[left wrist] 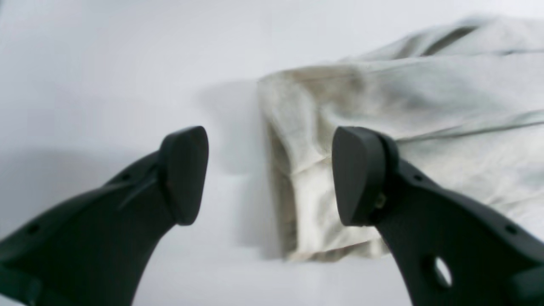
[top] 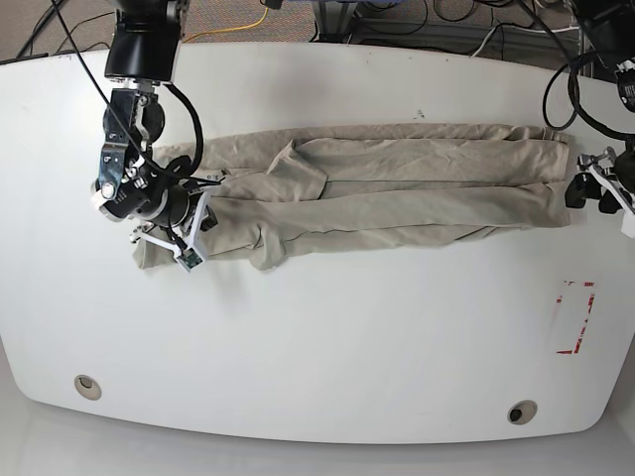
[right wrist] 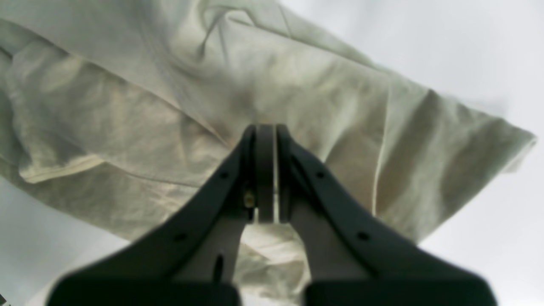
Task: Layout the t-shirt on the table in an organized manner, then fold the t-shirt properly
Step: 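Grasp the shirt end near the left gripper and lift it, then fold the held shirt end with the left gripper toward the right gripper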
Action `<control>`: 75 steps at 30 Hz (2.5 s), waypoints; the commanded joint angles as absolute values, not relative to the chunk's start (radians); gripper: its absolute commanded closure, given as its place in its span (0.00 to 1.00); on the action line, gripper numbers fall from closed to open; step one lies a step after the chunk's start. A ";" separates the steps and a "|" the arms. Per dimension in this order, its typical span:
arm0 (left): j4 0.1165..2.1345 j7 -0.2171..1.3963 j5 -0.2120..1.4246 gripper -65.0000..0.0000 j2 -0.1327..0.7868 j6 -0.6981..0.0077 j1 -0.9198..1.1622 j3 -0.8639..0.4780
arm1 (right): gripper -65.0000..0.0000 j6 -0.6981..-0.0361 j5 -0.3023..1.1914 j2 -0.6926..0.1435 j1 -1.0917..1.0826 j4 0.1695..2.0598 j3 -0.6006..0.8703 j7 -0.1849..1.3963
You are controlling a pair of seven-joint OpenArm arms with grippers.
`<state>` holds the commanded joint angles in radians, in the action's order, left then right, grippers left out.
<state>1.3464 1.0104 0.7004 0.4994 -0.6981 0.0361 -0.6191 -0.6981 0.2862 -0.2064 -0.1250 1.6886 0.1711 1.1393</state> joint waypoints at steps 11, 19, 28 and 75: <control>1.218 0.941 0.705 0.32 0.493 -0.698 0.018 -0.518 | 0.99 -0.698 0.292 -0.206 -0.122 1.689 0.171 1.139; 1.191 0.935 0.700 0.32 0.449 -0.698 0.019 -0.460 | 0.99 -0.698 0.294 -0.206 -0.122 1.689 0.174 1.139; 1.190 0.937 0.697 0.43 0.432 -0.698 0.056 -0.406 | 0.99 -0.698 0.294 -0.205 -0.124 1.689 0.223 1.139; 1.489 0.863 0.697 0.95 0.492 -0.698 0.130 -0.381 | 0.99 -0.698 0.286 -0.216 -0.122 1.302 0.216 0.843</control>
<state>1.4891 0.8631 0.6974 0.4918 -0.6981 0.1297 -0.3813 -0.6981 0.2862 -0.2156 -0.1220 1.3019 0.2156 0.8431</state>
